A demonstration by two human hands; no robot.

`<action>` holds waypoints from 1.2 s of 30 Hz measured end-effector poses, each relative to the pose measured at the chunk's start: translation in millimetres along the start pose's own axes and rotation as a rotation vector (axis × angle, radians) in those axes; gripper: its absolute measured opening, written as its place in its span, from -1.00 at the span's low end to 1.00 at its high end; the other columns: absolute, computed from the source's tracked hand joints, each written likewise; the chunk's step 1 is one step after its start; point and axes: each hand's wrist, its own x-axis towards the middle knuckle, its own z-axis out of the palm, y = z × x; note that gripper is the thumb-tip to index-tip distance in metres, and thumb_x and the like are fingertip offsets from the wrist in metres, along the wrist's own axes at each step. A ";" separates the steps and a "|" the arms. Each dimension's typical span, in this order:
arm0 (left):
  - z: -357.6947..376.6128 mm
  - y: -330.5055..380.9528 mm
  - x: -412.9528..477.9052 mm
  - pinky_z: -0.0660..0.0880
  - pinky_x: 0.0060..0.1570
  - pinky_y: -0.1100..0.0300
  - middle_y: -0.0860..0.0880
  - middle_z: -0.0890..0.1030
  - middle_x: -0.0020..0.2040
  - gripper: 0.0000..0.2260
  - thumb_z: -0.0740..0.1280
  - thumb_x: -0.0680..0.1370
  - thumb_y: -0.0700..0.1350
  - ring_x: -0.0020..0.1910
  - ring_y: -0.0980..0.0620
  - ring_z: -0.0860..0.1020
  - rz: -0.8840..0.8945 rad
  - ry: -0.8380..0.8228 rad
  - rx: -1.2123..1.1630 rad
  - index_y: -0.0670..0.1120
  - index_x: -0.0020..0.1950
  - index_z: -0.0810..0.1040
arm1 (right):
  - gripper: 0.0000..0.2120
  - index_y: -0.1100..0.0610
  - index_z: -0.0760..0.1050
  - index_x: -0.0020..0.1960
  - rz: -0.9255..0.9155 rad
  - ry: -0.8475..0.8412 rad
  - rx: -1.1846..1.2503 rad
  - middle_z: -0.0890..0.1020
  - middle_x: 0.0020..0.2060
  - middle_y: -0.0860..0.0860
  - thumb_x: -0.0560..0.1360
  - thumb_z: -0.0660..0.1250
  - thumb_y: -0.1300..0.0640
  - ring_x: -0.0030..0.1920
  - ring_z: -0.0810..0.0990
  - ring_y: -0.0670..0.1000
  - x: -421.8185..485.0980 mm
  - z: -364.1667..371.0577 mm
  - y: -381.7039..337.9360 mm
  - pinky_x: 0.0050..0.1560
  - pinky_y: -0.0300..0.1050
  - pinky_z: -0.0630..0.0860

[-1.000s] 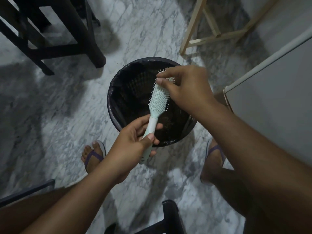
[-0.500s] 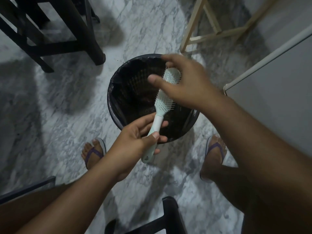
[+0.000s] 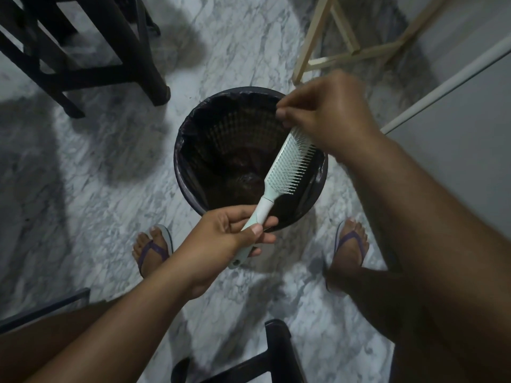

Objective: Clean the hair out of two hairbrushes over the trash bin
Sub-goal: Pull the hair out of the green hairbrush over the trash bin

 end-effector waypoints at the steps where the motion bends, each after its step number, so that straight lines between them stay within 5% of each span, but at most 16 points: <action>1: -0.1 -0.6 0.1 0.62 -0.04 0.14 0.02 0.74 0.10 -0.73 0.28 0.61 -0.29 0.04 0.01 0.71 -0.004 0.013 -0.020 -0.07 0.26 0.60 | -0.90 0.15 0.72 -0.02 0.009 0.063 0.118 0.73 -0.26 0.02 0.47 0.52 0.18 -0.29 0.73 -0.10 1.5 -4.3 -0.4 -0.09 -0.29 0.67; 5: -3.2 0.6 1.9 0.65 -0.12 0.17 0.01 0.74 0.10 -0.78 0.26 0.62 -0.27 -0.01 0.01 0.71 0.006 0.083 -0.131 -0.10 0.21 0.60 | -0.89 0.27 0.69 -0.02 0.056 0.220 0.399 0.73 -0.24 0.10 0.47 0.51 0.27 -0.27 0.76 0.05 8.0 -21.4 5.6 -0.11 0.00 0.72; 9: -6.4 5.2 4.3 0.64 -0.15 0.19 -0.01 0.73 0.13 -0.76 0.27 0.61 -0.26 -0.05 0.04 0.70 0.045 0.070 -0.213 -0.09 0.22 0.60 | -0.85 0.12 0.64 0.05 0.182 -0.030 0.337 0.73 -0.20 0.16 0.49 0.50 0.13 -0.16 0.75 0.16 -4.3 2.9 9.8 -0.06 0.22 0.68; 13: -3.3 6.5 4.7 0.64 -0.16 0.18 -0.02 0.72 0.14 -0.68 0.25 0.61 -0.30 -0.11 0.05 0.68 0.075 0.054 -0.223 -0.01 0.28 0.57 | -0.66 0.12 0.62 0.15 0.163 -0.220 0.361 0.76 -0.14 0.13 0.44 0.54 0.03 -0.08 0.76 0.05 -15.3 30.2 3.3 -0.07 0.13 0.71; 19: -3.2 2.9 4.6 0.63 -0.15 0.16 -0.02 0.72 0.15 -0.64 0.25 0.61 -0.30 -0.11 0.05 0.67 0.095 0.077 -0.202 -0.02 0.36 0.53 | -0.64 0.33 0.68 -0.07 0.061 -0.060 0.070 0.72 -0.27 0.24 0.41 0.56 0.01 -0.30 0.73 0.16 -9.7 26.9 -0.1 -0.18 0.16 0.68; 22: -5.1 3.0 4.7 0.64 -0.14 0.15 0.00 0.72 0.15 -0.64 0.25 0.61 -0.30 -0.11 0.06 0.67 0.087 0.096 -0.202 -0.04 0.37 0.53 | -0.87 0.18 0.72 -0.09 -0.034 -0.044 0.103 0.72 -0.36 0.08 0.50 0.49 0.11 -0.36 0.72 0.02 -11.2 20.7 -7.8 -0.19 0.00 0.70; 28: -6.6 6.1 4.5 0.63 -0.12 0.15 0.02 0.71 0.17 -0.64 0.25 0.62 -0.28 -0.09 0.08 0.67 0.095 0.092 -0.221 -0.05 0.39 0.51 | -0.85 0.22 0.64 -0.11 -0.129 0.278 0.314 0.69 -0.34 0.01 0.57 0.37 0.17 -0.44 0.59 -0.13 0.8 11.6 -4.2 -0.29 -0.19 0.58; 36: -4.7 3.8 4.0 0.64 -0.09 0.13 0.01 0.71 0.15 -0.63 0.25 0.62 -0.29 -0.09 0.06 0.66 0.104 0.096 -0.157 0.00 0.38 0.51 | -0.70 -0.05 0.58 0.05 0.080 -0.008 0.225 0.67 -0.27 -0.08 0.39 0.56 -0.08 -0.31 0.65 -0.16 -14.0 40.4 0.7 -0.17 -0.08 0.66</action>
